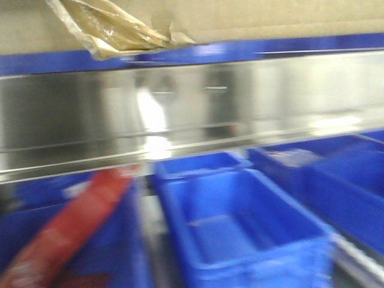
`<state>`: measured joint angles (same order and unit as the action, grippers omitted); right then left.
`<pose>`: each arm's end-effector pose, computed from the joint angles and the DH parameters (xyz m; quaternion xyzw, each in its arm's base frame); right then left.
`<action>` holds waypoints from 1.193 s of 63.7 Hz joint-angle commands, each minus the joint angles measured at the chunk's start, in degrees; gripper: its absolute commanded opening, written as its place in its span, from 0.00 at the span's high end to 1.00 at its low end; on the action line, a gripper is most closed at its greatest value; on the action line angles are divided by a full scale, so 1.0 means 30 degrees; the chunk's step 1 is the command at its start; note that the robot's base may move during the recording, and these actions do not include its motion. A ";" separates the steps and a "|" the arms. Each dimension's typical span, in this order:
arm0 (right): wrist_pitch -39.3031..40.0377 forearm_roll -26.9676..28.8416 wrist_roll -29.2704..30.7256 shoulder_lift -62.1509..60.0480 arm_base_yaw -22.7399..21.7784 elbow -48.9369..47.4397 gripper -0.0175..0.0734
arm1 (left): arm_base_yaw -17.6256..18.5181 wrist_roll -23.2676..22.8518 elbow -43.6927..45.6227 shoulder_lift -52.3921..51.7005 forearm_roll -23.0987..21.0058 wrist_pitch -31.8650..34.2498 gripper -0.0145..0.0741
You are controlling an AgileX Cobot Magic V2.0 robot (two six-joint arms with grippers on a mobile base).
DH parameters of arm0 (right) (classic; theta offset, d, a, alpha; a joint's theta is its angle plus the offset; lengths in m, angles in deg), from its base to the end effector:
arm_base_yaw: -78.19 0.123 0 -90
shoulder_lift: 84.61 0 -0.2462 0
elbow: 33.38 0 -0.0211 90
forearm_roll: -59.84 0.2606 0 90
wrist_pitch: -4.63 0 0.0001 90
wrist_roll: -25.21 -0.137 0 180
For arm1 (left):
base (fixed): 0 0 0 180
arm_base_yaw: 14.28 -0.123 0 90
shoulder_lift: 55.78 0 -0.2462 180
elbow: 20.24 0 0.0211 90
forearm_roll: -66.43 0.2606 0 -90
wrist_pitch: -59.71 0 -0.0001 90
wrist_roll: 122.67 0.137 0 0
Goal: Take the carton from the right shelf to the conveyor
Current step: 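Hold the carton with both grippers while driving away from the shelf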
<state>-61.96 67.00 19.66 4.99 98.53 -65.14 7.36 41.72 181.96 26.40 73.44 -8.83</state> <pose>0.2947 0.1260 0.4491 -0.1184 0.8750 0.1649 0.4395 0.2737 -0.0918 0.4310 0.0427 0.8981 -0.0807 0.4302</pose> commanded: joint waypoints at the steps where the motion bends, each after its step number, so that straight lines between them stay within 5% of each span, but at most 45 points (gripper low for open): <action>1: 0.0938 -0.0767 0.0186 -0.0169 -0.0103 -0.0056 0.88 | 0.0126 0.0150 0.0057 -0.0283 -0.0081 0.0372 0.86; 76: 0.0938 -0.0767 0.0186 -0.0169 -0.0103 -0.0056 0.88 | 0.0126 0.0150 0.0057 -0.0283 -0.0045 0.0372 0.86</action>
<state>-61.96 66.89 19.66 4.99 98.53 -65.14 7.36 41.72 181.96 26.40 73.44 -8.71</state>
